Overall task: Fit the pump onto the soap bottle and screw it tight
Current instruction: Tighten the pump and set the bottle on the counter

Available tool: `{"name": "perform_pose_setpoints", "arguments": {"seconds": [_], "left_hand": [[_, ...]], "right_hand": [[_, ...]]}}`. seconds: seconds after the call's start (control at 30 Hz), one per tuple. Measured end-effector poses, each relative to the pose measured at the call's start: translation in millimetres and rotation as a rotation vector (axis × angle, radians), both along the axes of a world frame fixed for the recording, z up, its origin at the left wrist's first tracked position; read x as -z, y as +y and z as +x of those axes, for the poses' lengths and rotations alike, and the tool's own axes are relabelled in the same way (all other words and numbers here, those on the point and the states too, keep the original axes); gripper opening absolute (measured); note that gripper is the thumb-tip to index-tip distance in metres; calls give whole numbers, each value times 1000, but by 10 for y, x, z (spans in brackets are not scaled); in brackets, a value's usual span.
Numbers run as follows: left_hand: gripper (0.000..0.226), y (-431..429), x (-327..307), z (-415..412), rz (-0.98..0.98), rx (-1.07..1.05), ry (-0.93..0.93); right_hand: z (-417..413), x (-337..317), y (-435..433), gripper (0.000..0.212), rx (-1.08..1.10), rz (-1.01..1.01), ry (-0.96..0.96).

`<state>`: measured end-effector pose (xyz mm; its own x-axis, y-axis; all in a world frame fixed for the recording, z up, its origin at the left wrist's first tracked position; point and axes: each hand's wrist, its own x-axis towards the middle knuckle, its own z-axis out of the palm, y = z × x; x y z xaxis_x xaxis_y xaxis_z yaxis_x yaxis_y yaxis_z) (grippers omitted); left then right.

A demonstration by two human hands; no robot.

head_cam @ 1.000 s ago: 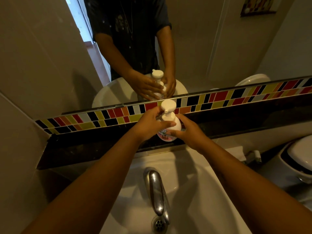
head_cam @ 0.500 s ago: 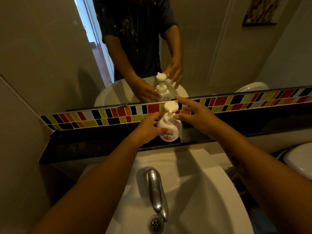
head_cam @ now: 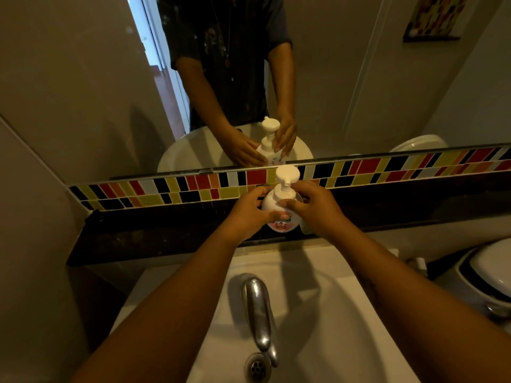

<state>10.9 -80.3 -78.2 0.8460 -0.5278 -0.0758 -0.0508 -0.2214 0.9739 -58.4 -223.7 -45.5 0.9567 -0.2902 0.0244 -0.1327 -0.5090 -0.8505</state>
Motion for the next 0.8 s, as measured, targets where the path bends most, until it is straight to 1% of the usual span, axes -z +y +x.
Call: {"name": "perform_pose_setpoints", "arguments": {"seconds": [0.17,0.33,0.43,0.6,0.7,0.8], "left_hand": [[65,240,-113,44,-18,-51,-52],[65,715,-156,205,52,-149,-68],[61,917,-87,275,89,-209,-106],[58,954,44,358,87,-236,-115],[56,934,94,402,63,-239,-109],[56,936,99,403,52,-246,-110]], "right_hand": [[124,-62,147,46,-80,58,-24],[366,-117,489,44,-169,116,-21],[483,-49,645,47,-192,115,3],[610,48,745,50,-172,93,18],[643,89,780,48,-136,101,-18],[628,131,806,46,-116,150,-67]]}}
